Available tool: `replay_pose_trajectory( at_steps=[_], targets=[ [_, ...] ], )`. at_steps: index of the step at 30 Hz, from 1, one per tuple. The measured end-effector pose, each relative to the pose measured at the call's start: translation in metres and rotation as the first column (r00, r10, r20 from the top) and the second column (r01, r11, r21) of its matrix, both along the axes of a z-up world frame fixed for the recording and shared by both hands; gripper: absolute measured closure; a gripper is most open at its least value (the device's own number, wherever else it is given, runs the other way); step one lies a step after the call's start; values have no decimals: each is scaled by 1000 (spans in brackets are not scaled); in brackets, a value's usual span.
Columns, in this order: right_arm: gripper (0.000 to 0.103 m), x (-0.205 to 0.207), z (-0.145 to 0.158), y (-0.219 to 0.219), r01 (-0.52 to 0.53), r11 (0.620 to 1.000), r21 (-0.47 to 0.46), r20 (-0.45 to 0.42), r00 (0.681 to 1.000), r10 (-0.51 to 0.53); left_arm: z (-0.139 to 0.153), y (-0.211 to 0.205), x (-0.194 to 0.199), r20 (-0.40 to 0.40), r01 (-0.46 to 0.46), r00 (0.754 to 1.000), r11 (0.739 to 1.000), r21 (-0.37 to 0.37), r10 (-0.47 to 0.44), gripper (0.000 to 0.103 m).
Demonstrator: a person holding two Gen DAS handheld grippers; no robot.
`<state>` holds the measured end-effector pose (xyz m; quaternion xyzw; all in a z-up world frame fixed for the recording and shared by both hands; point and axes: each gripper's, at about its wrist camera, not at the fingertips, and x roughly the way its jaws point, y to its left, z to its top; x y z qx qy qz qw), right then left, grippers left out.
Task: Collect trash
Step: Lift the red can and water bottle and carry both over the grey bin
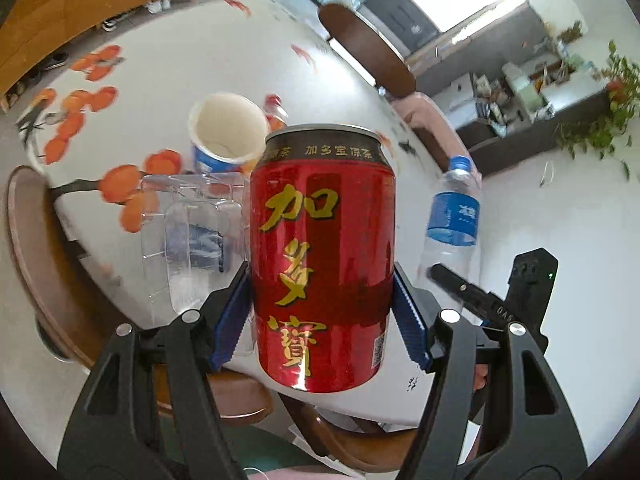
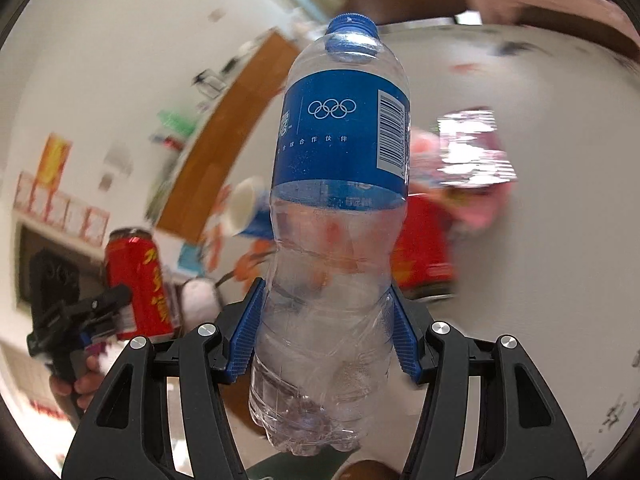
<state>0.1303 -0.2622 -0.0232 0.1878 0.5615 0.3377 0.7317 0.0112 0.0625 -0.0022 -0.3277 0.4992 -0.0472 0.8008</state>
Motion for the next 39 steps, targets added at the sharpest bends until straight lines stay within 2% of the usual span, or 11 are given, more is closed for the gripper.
replay_pose_trajectory(
  at_steps=[5, 9, 14, 18, 21, 24, 29, 32, 34, 36, 39],
  targets=[
    [44, -28, 21, 90, -151, 988, 33, 36, 988, 150, 9, 58, -51, 37, -102, 994, 995, -19, 103, 40],
    [44, -61, 33, 176, -267, 962, 49, 55, 963, 264, 7, 122, -104, 34, -200, 979, 980, 0, 200, 40],
    [44, -121, 32, 300, -407, 912, 57, 37, 914, 405, -3, 205, -174, 4, -324, 946, 946, 29, 324, 39],
    [44, -169, 21, 379, -506, 862, 45, 13, 863, 506, -28, 270, -232, -46, -413, 909, 910, 44, 415, 39],
    [44, -209, 1, 440, -570, 821, 19, -29, 821, 571, -58, 310, -267, -103, -446, 889, 895, 18, 445, 39],
    [44, -246, -23, 481, -627, 779, -12, -71, 778, 625, -95, 339, -296, -145, -470, 877, 881, -53, 459, 39],
    [44, -288, -80, 532, -714, 694, -88, -187, 697, 693, -157, 361, -327, -223, -514, 844, 855, -74, 488, 39],
    [44, -310, -122, 555, -755, 642, -130, -261, 651, 713, -209, 371, -339, -321, -538, 808, 841, -59, 495, 39],
    [44, -322, -156, 567, -779, 607, -156, -311, 623, 718, -234, 376, -341, -344, -534, 803, 844, -51, 487, 39],
    [44, -330, -181, 575, -790, 593, -156, -355, 606, 712, -266, 380, -340, -369, -530, 799, 846, -62, 474, 39],
    [44, -343, -239, 586, -810, 561, -171, -439, 572, 693, -311, 385, -337, -395, -534, 794, 841, -90, 462, 39]
  ],
)
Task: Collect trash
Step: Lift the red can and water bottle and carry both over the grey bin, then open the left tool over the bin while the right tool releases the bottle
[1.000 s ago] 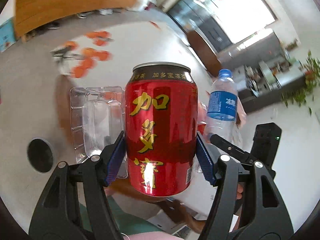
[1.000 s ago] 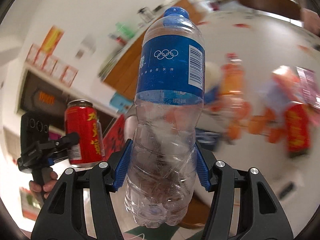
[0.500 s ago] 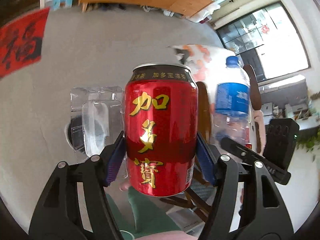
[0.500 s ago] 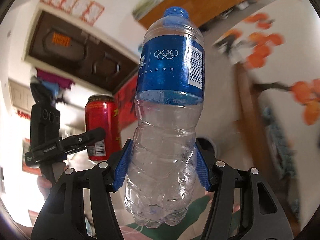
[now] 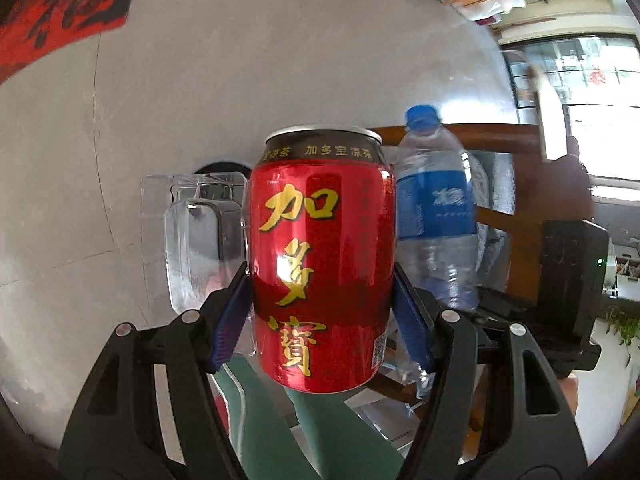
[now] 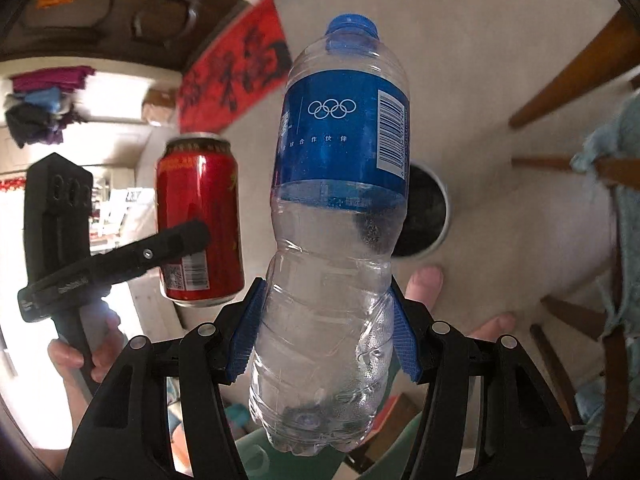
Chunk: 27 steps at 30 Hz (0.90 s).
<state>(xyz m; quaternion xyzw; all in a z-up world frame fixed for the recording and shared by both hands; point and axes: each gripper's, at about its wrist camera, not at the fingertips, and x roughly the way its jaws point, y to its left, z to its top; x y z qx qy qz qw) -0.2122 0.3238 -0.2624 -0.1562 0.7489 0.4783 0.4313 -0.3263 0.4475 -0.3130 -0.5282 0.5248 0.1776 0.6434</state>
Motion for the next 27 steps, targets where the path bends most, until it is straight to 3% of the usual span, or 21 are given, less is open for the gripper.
replay_pose_trajectory(
  at_steps=[5, 8, 11, 18, 20, 24, 27],
  targets=[
    [44, -20, -84, 16, -55, 994, -92, -68, 997, 48, -88, 8, -1, -3, -18, 1000, 996, -82, 17, 39],
    [44, -22, -140, 19, -83, 986, -144, -109, 992, 67, -143, 4, -3, 1, -58, 998, 984, -170, 59, 39],
    [44, -33, -195, 15, -92, 973, -211, -185, 981, 52, -197, -3, -6, -37, -57, 998, 973, -222, 50, 39],
    [44, -55, -298, 30, -177, 937, -301, -316, 946, 78, -288, -2, -10, -56, -40, 998, 946, -322, 23, 39],
    [44, -57, -319, 37, -204, 924, -324, -321, 942, 96, -307, 0, -15, -53, -30, 999, 944, -328, 13, 39],
    [42, -51, -351, 49, -233, 907, -350, -315, 941, 121, -337, 3, -18, -66, -97, 995, 925, -368, 78, 38],
    [39, -48, -355, 57, -235, 904, -357, -298, 946, 128, -351, -3, -20, -64, -93, 995, 916, -390, 74, 38]
  ],
)
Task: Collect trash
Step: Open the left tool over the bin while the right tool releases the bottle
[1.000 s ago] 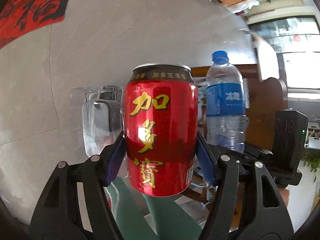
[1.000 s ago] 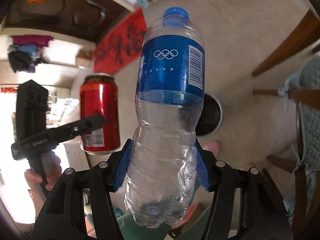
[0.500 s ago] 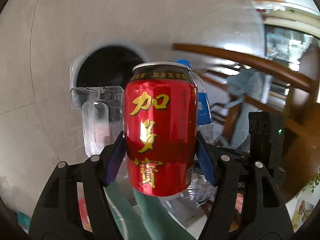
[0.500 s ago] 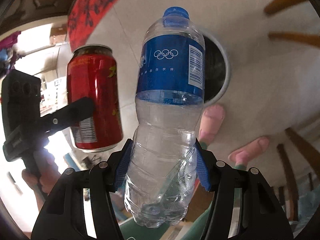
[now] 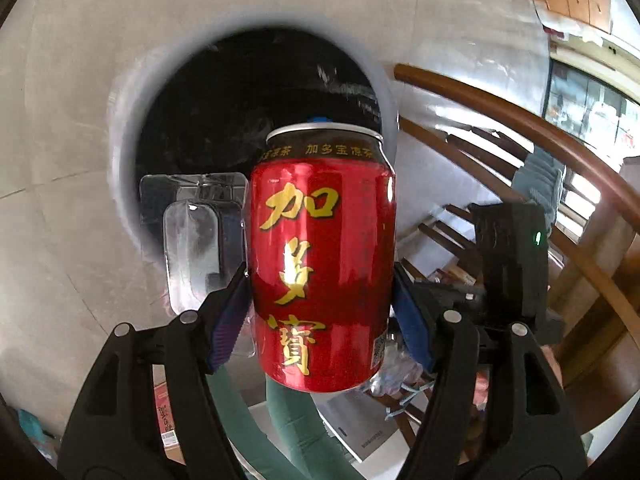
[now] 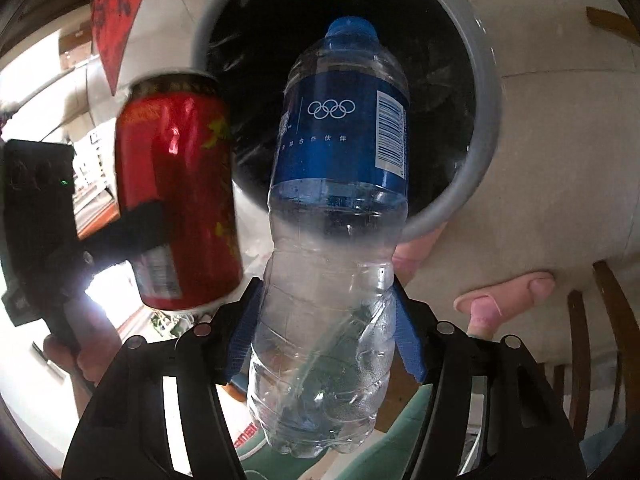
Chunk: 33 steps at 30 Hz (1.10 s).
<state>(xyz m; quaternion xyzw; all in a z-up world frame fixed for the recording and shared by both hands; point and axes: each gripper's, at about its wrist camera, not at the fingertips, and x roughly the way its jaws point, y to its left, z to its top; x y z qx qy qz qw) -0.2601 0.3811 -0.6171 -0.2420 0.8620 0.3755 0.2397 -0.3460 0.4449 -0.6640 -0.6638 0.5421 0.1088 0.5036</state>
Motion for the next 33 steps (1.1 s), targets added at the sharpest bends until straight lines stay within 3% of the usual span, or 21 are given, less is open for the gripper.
replay_pose_trajectory(
  at_steps=[1, 3, 4, 10, 12, 13, 22, 27, 29, 33],
  targets=[
    [37, 2, -1, 1, -1, 1000, -3, 11, 1000, 1, -3, -2, 2, -16, 15, 1000, 1000, 6, -15, 36],
    [24, 8, 0, 3, 16, 1000, -8, 32, 999, -16, -6, 0, 4, -46, 30, 999, 999, 34, -28, 18],
    [22, 10, 0, 3, 24, 1000, -4, 34, 999, -24, -5, 2, 4, -50, 19, 999, 999, 43, -17, 16],
    [21, 23, 10, -9, 56, 998, 7, 50, 997, -56, -5, 14, -4, -17, -99, 995, 995, 5, 99, 10],
    [21, 27, 19, -12, 74, 997, 16, 51, 996, -74, -3, 15, 1, 17, -108, 994, 994, -17, 108, 9],
    [21, 21, 6, -18, 81, 996, 23, 52, 995, -82, -3, 15, 3, 18, -108, 994, 994, -17, 108, 8],
    [22, 25, 21, -35, 139, 988, 70, 40, 989, -142, 11, 3, 4, -2, -109, 994, 994, 11, 109, 8],
    [21, 23, 40, -43, 160, 983, 92, 35, 986, -163, 37, -4, -10, -15, -108, 994, 994, 34, 109, 8],
    [22, 20, 59, -46, 170, 979, 112, 29, 984, -174, 53, -9, -15, -31, -89, 995, 994, 57, 91, 8],
    [21, 11, 119, -54, 185, 967, 176, 25, 981, -192, 114, -19, -24, -51, -10, 999, 990, 137, 17, 8]
  ],
)
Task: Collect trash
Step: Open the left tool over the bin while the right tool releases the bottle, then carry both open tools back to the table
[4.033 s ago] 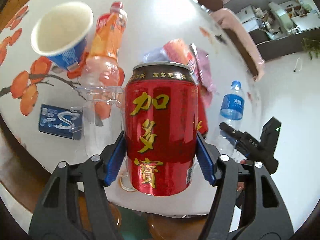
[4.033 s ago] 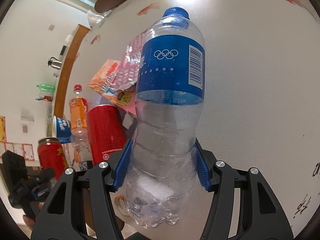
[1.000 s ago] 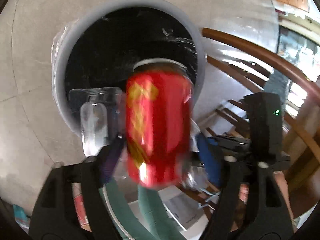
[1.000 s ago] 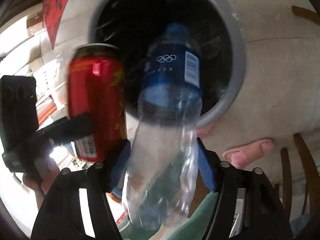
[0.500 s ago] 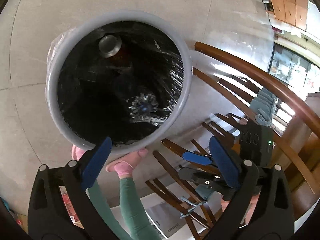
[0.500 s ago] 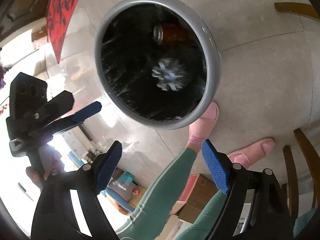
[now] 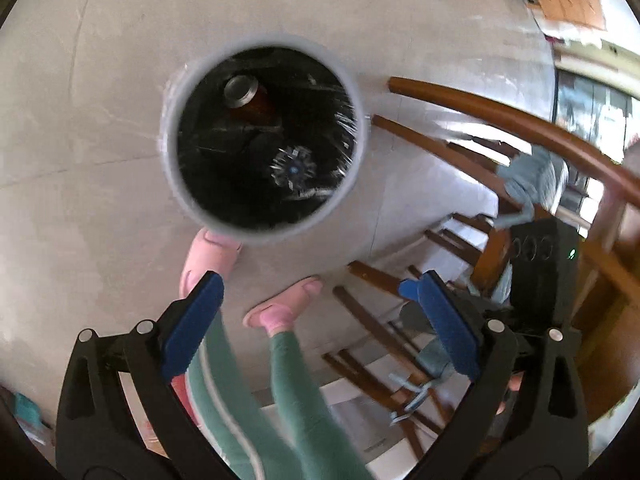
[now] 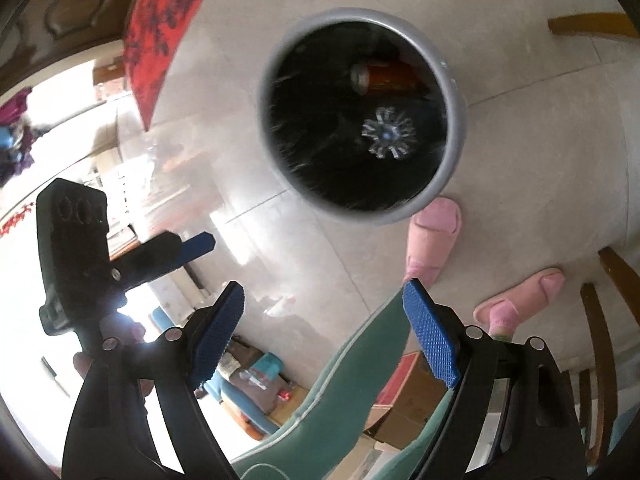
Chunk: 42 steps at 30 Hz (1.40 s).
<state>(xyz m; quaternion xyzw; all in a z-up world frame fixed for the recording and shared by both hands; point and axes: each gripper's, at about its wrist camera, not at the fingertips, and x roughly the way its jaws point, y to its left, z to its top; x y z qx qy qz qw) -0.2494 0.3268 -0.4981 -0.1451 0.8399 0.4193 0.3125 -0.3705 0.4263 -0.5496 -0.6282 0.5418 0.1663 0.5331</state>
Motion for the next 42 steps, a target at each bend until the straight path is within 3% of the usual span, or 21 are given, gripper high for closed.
replay_pose_trajectory(
  at_steps=[3, 9, 14, 17, 18, 19, 20, 21, 22, 23, 26, 27, 28, 29, 30, 34, 40, 42],
  targets=[
    [21, -7, 55, -6, 30, 998, 63, 16, 999, -31, 53, -1, -8, -18, 27, 999, 998, 57, -26, 8],
    [21, 1, 211, -32, 114, 959, 260, 53, 990, -132, 183, 22, -4, -18, 87, 996, 970, 227, -85, 8],
    [22, 32, 333, -65, 158, 887, 434, 127, 964, -233, 303, 35, 45, -4, 218, 971, 871, 440, -241, 8],
    [22, 63, 397, -104, 205, 831, 517, 191, 919, -346, 370, 26, 94, 59, 271, 933, 799, 537, -356, 8],
    [21, 78, 418, -125, 238, 807, 541, 213, 889, -405, 395, 14, 120, 79, 305, 902, 756, 578, -425, 8],
    [21, 88, 430, -141, 266, 789, 554, 220, 867, -447, 407, 5, 134, 84, 327, 882, 730, 601, -464, 8],
    [21, 98, 440, -157, 298, 770, 565, 226, 841, -492, 425, -12, 157, 93, 364, 840, 683, 634, -534, 8],
    [21, 112, 452, -183, 349, 738, 577, 230, 798, -557, 433, -27, 174, 93, 393, 810, 653, 647, -579, 8],
    [21, 119, 456, -199, 374, 724, 580, 235, 774, -588, 439, -44, 191, 87, 426, 780, 628, 651, -619, 8],
    [21, 126, 461, -219, 401, 713, 575, 255, 741, -622, 444, -57, 203, 87, 449, 758, 615, 648, -646, 8],
    [21, 147, 473, -281, 482, 660, 577, 276, 645, -713, 462, -125, 247, 162, 529, 623, 564, 634, -766, 8],
    [21, 153, 475, -300, 507, 643, 574, 287, 611, -738, 466, -143, 255, 169, 546, 589, 544, 637, -790, 8],
    [21, 160, 476, -328, 538, 619, 573, 295, 569, -768, 471, -167, 267, 168, 570, 540, 505, 648, -825, 8],
    [21, 164, 473, -346, 558, 605, 568, 300, 545, -783, 475, -183, 277, 165, 582, 511, 480, 656, -844, 8],
    [21, 171, 469, -374, 594, 587, 550, 313, 506, -804, 476, -208, 293, 164, 606, 465, 448, 657, -870, 8],
    [21, 183, 449, -456, 699, 529, 481, 353, 398, -847, 470, -270, 331, 197, 676, 379, 416, 608, -904, 8],
    [21, 197, 429, -559, 813, 388, 433, 377, 228, -898, 461, -360, 380, 175, 747, 256, 309, 589, -951, 8],
    [21, 204, 420, -591, 843, 340, 416, 392, 170, -904, 456, -386, 394, 158, 759, 228, 276, 589, -961, 8]
  ],
)
